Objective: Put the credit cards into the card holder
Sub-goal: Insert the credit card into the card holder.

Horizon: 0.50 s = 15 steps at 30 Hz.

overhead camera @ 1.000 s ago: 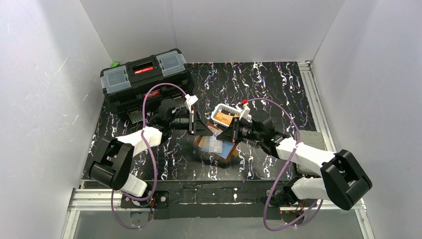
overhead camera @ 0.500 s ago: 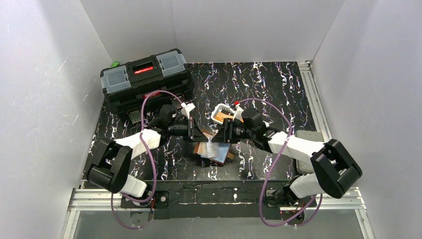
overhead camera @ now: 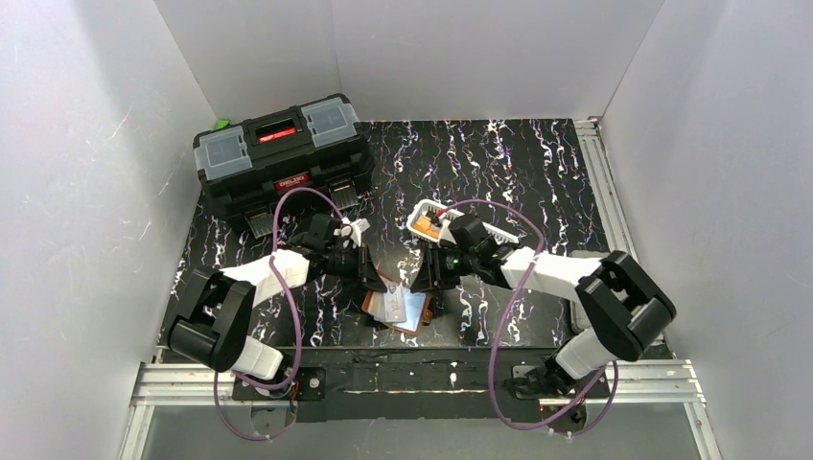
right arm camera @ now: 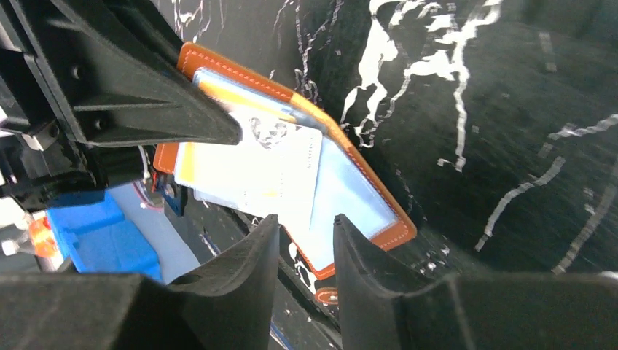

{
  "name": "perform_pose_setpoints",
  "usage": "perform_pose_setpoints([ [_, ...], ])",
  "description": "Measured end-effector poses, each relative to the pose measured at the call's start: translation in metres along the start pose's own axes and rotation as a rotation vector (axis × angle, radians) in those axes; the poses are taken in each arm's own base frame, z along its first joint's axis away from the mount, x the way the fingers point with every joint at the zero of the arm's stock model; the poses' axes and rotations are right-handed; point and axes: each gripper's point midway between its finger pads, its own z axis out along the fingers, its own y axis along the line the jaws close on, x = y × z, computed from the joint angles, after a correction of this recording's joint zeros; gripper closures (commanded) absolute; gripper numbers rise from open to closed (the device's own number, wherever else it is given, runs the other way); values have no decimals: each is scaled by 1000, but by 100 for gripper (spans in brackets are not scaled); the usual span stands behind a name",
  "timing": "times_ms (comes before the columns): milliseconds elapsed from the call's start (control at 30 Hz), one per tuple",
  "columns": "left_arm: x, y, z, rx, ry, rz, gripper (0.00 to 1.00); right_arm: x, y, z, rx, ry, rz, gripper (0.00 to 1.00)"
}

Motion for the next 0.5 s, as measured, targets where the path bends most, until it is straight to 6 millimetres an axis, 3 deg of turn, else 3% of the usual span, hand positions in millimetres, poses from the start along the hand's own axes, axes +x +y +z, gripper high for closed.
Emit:
perform_pose_setpoints([
  [100,2,7,0,-34,2,-9,73,10,8,13,-6,72,-25,84],
  [133,5,13,0,-61,5,-18,68,13,20,20,-17,106,-53,88],
  [233,14,24,-2,-101,27,-25,61,21,26,21,-10,141,-80,88],
  [333,20,37,-10,-154,44,-32,50,38,17,25,24,200,-86,97],
  [500,24,42,-17,-141,19,-48,55,53,6,33,62,263,-87,99],
])
